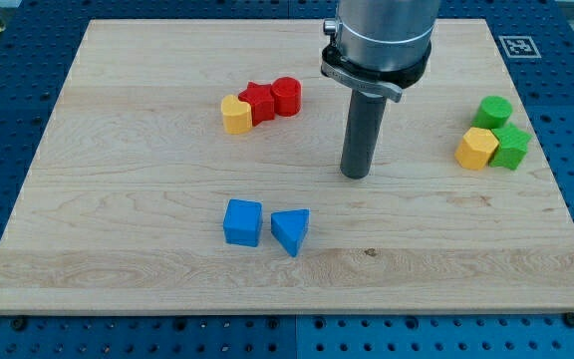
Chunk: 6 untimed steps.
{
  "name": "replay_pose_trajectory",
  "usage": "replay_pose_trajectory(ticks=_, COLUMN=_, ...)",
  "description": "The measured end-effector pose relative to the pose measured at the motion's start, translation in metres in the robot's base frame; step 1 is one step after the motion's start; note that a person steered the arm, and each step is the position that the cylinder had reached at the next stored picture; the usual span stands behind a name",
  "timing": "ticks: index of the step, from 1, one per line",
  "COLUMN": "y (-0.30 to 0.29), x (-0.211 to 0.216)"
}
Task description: Move your arm closer to the yellow heart
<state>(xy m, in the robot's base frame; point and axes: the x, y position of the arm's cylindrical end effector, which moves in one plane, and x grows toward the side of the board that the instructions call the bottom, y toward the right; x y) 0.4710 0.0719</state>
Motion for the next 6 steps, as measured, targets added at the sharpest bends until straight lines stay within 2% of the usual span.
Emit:
replay_pose_trajectory(ticks=2, y=-0.023, x=0.0)
replay_pose_trajectory(ticks=5, y=-0.114, x=-0.007)
replay_pose_trajectory(ticks=6, y=-0.152, x=-0.029)
